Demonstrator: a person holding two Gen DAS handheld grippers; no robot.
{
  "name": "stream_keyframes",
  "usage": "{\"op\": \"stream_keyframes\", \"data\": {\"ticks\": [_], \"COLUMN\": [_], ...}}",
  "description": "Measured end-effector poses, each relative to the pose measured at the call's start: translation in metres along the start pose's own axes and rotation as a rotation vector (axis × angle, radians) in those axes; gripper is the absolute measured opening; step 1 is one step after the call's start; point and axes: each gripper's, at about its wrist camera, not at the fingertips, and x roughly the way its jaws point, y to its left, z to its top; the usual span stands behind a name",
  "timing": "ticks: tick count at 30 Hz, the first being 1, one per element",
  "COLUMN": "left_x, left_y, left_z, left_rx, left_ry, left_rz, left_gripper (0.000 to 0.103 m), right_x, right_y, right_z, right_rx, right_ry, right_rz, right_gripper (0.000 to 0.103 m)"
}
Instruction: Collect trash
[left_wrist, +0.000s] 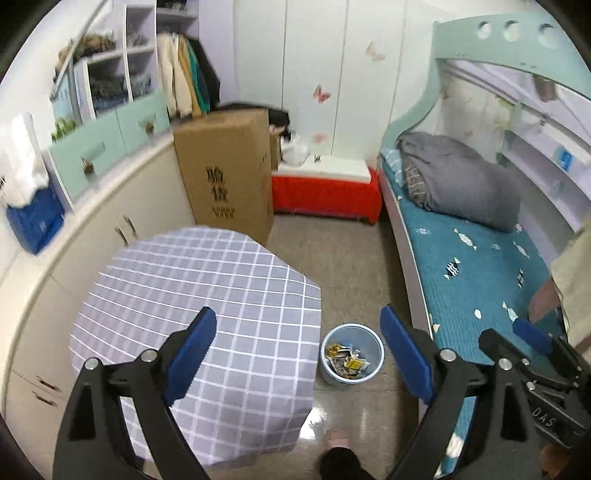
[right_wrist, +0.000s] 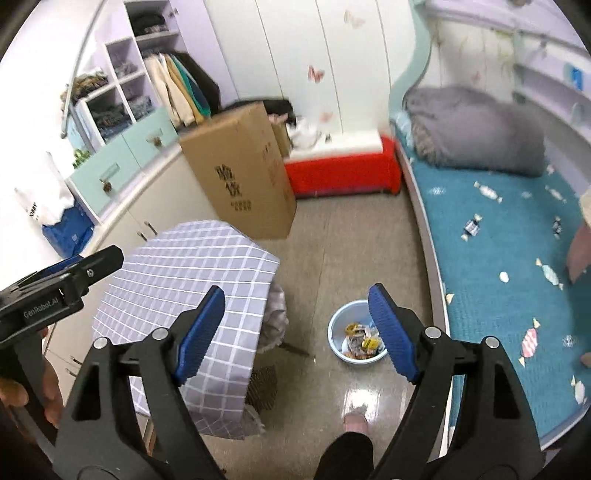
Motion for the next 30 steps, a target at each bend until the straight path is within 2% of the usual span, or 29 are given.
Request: {"op": "stream_keyframes", "data": {"ticks": [4, 10, 12, 18, 30], "left_x": [-0.059, -0.115, -0.127, -0.159, -0.181], "left_y": [0.008, 0.013, 0.012, -0.002, -0.021], "left_z": [-0.019, -0.043, -0.048, -0.062, -0.076], "left_rx": [0.015, 0.010, 0.008, 0.050, 0.035], "left_ry": [-0.081, -0.168, -0.189, -0.247, -0.253], "left_rz": [-0.042, -0.047, -0.026, 0.006, -0.028], "left_gripper": [0.091, 0.093, 0.093, 0.094, 0.094], "right_x": [-0.045, -0.098, -0.113, -0.143, -0.176], "right_y": [0.022, 0.039, 0.041, 0.042, 0.031], "right_z": [-0.020, -0.034, -0.038, -0.049, -0.063], "right_rx": [-0.036, -0.076, -0.084, -0.111, -0.124], "right_ry": [-0.055, -0.130, -0.145, -0.190, -0.211], "right_rz": [-0.009, -0.041, -0.046, -0.054, -0.061], "right_gripper": [0.083, 0.084, 0.085, 0.086, 0.087]}}
